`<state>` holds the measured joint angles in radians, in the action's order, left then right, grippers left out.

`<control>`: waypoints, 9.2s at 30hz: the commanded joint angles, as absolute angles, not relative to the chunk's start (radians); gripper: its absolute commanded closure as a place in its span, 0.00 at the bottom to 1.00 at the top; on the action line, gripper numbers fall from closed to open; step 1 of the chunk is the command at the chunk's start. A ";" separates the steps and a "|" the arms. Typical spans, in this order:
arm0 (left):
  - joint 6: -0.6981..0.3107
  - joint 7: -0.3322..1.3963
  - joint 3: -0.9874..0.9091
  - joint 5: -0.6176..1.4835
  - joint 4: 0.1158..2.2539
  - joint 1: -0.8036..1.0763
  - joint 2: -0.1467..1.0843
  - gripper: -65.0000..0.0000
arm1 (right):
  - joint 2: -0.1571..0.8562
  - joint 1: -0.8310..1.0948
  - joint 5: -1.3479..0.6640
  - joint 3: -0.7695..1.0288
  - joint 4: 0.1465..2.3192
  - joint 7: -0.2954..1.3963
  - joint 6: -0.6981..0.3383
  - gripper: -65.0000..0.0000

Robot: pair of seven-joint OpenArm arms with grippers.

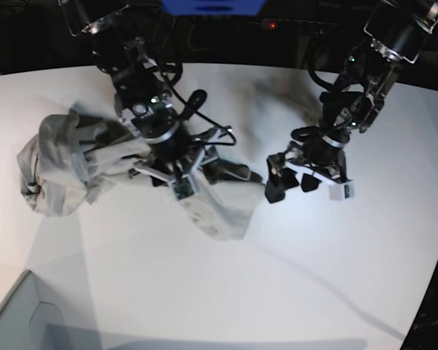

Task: Layout the t-shirt on the table in an organized manner, then fold the t-shirt properly

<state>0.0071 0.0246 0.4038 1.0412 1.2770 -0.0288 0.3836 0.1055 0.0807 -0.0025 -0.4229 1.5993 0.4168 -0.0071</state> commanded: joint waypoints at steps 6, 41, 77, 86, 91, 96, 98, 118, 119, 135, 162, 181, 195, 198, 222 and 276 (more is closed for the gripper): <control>-0.004 0.002 0.400 0.940 1.210 -0.079 0.291 0.15 | 0.134 0.142 0.001 -0.358 1.681 0.400 -0.007 0.54; -0.002 0.001 0.076 0.760 1.283 0.010 0.280 1.00 | 0.137 0.363 -0.005 0.117 1.834 0.401 -0.007 0.29; -0.004 0.002 -0.189 0.762 1.379 0.110 0.325 1.00 | 0.085 0.476 -0.005 0.259 2.006 0.407 -0.200 1.00; -0.004 0.002 -0.282 0.762 1.475 0.134 0.325 1.00 | -0.041 0.501 -0.005 0.386 2.017 0.213 -0.305 1.00; -0.004 0.002 -0.277 0.762 1.475 0.114 0.325 1.00 | -0.050 0.460 -0.005 0.358 2.017 0.205 -0.311 1.00; -0.004 0.042 -0.245 0.762 1.455 0.015 0.314 0.99 | -0.031 0.280 -0.001 0.335 2.011 0.231 -0.312 1.00; -0.004 0.099 -0.226 0.762 1.455 -0.054 0.314 0.99 | -0.005 0.165 -0.001 0.312 2.012 0.303 -0.312 1.00; -0.004 0.332 -0.217 0.760 1.365 -0.372 0.294 1.00 | 0.117 -0.377 -0.001 0.213 1.883 0.657 -0.311 1.00; -0.004 0.332 -0.219 0.760 1.380 -0.355 0.295 1.00 | 0.117 -0.348 -0.001 0.220 1.905 0.647 -0.311 1.00; -0.004 0.332 -0.355 0.760 1.894 0.128 0.228 1.00 | 0.071 0.015 -0.005 0.443 2.041 0.208 -0.311 1.00; -0.004 0.383 -0.472 0.753 1.730 -0.033 0.157 0.99 | 0.051 -0.300 -0.010 0.216 1.702 0.194 -0.311 1.00; -0.004 0.521 -0.466 0.759 1.796 -0.320 0.183 1.00 | 0.030 -0.433 0.074 0.242 1.896 0.199 -0.308 1.00; -0.004 0.519 -0.466 0.762 1.922 -0.282 0.179 1.00 | 0.022 -0.312 0.071 0.386 2.051 -0.016 -0.306 1.00; -0.004 0.518 -0.467 0.763 1.952 -0.234 0.173 1.00 | 0.027 -0.311 0.071 0.412 2.051 -0.096 -0.306 1.00; -0.004 0.360 -0.515 0.816 1.414 -0.159 0.171 0.99 | 0.059 -0.645 0.077 0.252 1.018 -0.119 -0.306 1.00; -0.005 0.369 -0.509 0.633 0.822 -0.315 0.251 0.97 | 0.087 0.053 0.073 0.344 1.204 -0.113 -0.311 0.49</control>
